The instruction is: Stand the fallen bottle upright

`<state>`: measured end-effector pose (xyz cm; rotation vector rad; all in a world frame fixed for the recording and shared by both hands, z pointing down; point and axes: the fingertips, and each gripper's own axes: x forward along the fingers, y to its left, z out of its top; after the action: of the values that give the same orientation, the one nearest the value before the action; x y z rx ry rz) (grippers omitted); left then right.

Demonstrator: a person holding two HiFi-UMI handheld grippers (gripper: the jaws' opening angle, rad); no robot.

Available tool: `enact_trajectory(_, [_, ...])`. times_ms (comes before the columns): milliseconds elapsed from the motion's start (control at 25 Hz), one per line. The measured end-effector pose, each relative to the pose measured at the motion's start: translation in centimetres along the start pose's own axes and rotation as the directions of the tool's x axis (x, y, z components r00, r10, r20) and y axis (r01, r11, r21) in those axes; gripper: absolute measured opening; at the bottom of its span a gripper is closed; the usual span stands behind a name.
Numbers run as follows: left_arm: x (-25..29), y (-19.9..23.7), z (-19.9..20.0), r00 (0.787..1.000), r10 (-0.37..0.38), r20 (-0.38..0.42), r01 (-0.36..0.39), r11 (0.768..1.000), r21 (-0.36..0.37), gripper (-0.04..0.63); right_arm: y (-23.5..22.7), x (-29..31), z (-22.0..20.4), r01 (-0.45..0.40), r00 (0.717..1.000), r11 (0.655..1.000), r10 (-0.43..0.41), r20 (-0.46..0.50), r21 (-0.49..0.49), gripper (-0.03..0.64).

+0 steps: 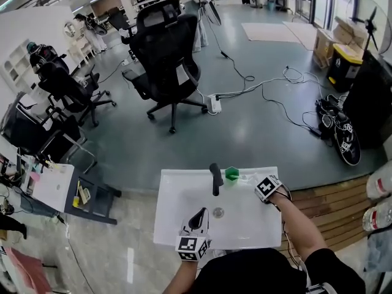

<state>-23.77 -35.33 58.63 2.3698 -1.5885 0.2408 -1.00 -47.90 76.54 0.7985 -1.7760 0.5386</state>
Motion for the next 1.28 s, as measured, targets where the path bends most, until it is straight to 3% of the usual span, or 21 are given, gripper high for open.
enact_trajectory(160, [0.6,-0.7,0.0,1.0,-0.014,-0.001,0.014,1.0,0.002,0.017,-0.4,-2.7,-0.9,0.042,0.999,0.999,-0.042,0.027,0.024,0.278])
enact_trajectory(280, [0.2,-0.8,-0.2,1.0,-0.008,-0.01,0.008,1.0,0.001,0.017,1.3,-4.0,0.0,-0.02,0.989,0.999,0.014,0.145,0.039,0.275])
enact_trajectory(440, [-0.2,-0.9,-0.2,1.0,-0.003,-0.013,0.003,1.0,0.005,0.017,0.4,-7.3,1.2,0.059,0.955,0.998,-0.066,0.291,0.03,0.272])
enact_trajectory(680, [-0.4,-1.1,-0.8,0.999,0.013,-0.03,-0.013,1.0,0.004,0.017,-0.3,-10.8,2.9,0.057,0.881,0.995,-0.09,0.465,0.085,0.272])
enact_trajectory(880, [-0.4,-1.2,-1.2,0.999,0.011,-0.045,-0.011,1.0,0.015,0.017,-1.3,-11.0,4.6,0.028,0.832,0.988,-0.106,0.545,0.149,0.272])
enact_trajectory(1080, [0.2,-1.5,-1.6,0.998,0.006,-0.06,-0.005,1.0,0.026,0.017,-2.1,-9.4,6.5,0.068,0.777,0.991,-0.126,0.616,0.118,0.275])
enact_trajectory(1280, [1.1,-2.0,-1.4,0.998,-0.006,-0.06,0.008,1.0,0.027,0.017,-2.9,-6.9,7.5,0.078,0.783,0.993,-0.114,0.612,0.084,0.275])
